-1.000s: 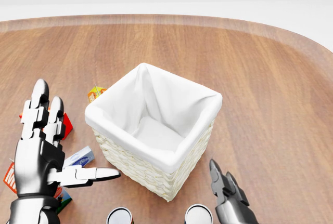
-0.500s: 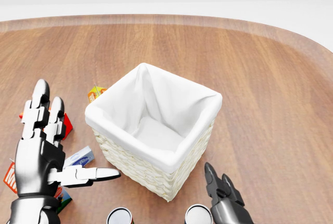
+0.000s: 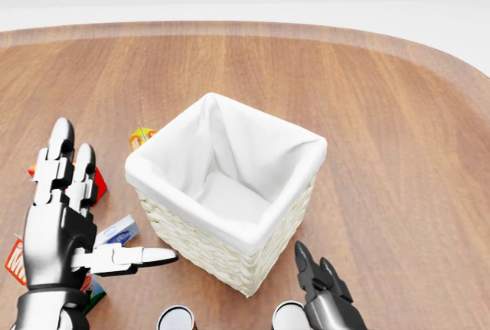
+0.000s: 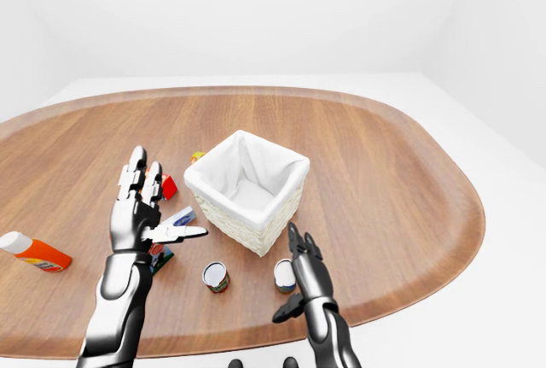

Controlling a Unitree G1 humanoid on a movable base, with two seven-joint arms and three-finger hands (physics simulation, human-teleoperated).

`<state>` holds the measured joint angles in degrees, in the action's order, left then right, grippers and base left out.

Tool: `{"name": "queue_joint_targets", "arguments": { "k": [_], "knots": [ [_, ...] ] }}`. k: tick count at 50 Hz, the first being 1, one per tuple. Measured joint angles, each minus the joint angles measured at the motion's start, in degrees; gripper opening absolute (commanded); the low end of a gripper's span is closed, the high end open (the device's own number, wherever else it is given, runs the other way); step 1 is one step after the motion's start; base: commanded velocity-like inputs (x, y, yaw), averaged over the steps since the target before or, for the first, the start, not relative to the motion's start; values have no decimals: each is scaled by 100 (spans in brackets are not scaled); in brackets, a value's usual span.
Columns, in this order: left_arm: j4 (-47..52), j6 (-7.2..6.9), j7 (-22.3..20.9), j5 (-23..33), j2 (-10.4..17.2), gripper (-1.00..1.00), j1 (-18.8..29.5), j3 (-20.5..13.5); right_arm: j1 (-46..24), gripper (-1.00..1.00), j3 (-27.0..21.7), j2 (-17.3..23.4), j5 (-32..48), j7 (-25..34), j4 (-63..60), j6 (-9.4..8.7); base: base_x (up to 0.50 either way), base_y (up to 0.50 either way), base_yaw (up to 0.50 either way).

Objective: Pick up the alphabet soup, and put it in the basket.

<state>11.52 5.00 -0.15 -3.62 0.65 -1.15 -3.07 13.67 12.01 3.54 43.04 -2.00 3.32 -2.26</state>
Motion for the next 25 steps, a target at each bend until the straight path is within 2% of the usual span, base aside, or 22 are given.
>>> {"name": "queue_joint_targets", "arguments": {
  "k": [25],
  "knots": [
    [-1,0,8,-2,1,100,-1,-4,-236,100,-55,-60,-23,94,436,-88,0,0,0]
  ]
}}
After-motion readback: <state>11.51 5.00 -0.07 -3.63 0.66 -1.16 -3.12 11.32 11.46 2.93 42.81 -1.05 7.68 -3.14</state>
